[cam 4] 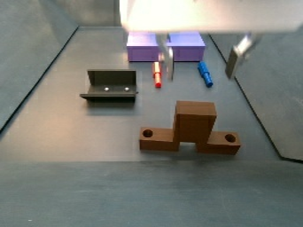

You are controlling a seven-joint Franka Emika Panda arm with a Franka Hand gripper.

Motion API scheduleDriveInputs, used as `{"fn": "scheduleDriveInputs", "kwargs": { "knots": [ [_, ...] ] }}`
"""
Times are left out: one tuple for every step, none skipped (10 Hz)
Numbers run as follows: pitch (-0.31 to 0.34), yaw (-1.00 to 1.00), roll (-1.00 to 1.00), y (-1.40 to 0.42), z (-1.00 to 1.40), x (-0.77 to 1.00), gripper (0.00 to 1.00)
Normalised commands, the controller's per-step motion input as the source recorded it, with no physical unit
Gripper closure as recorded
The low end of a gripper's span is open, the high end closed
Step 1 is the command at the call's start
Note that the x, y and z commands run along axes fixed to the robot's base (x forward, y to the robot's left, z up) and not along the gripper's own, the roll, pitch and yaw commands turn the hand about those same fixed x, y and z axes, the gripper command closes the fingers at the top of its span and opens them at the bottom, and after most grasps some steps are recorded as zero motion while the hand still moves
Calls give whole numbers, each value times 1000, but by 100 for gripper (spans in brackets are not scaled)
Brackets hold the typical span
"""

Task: Pick up the brown object. Move up. Move to above the board. Insert the brown object.
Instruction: Pick up the brown object.

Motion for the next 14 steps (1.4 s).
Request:
{"fn": "scheduleDriveInputs", "kwargs": {
  "knots": [
    [24,0,117,0,-789,31,0],
    [24,-97,77,63,-700,-109,0],
    [40,-191,0,309,-414,-174,0],
    [41,-260,0,377,-251,-57,0],
    [29,-331,-21,334,-180,0,0],
    [11,-243,-51,203,-154,9,0],
    [9,-94,-60,0,-120,320,0],
    [0,-103,-67,26,-154,249,0],
    [0,-91,-66,106,-169,134,0],
    [0,0,-69,14,-146,137,0],
    [0,0,-69,0,-120,69,0],
    [0,0,-39,-49,-86,-17,0],
    [-19,0,-27,-54,-66,-94,0],
    [-21,0,-21,0,-114,-86,0]
  ]
}}
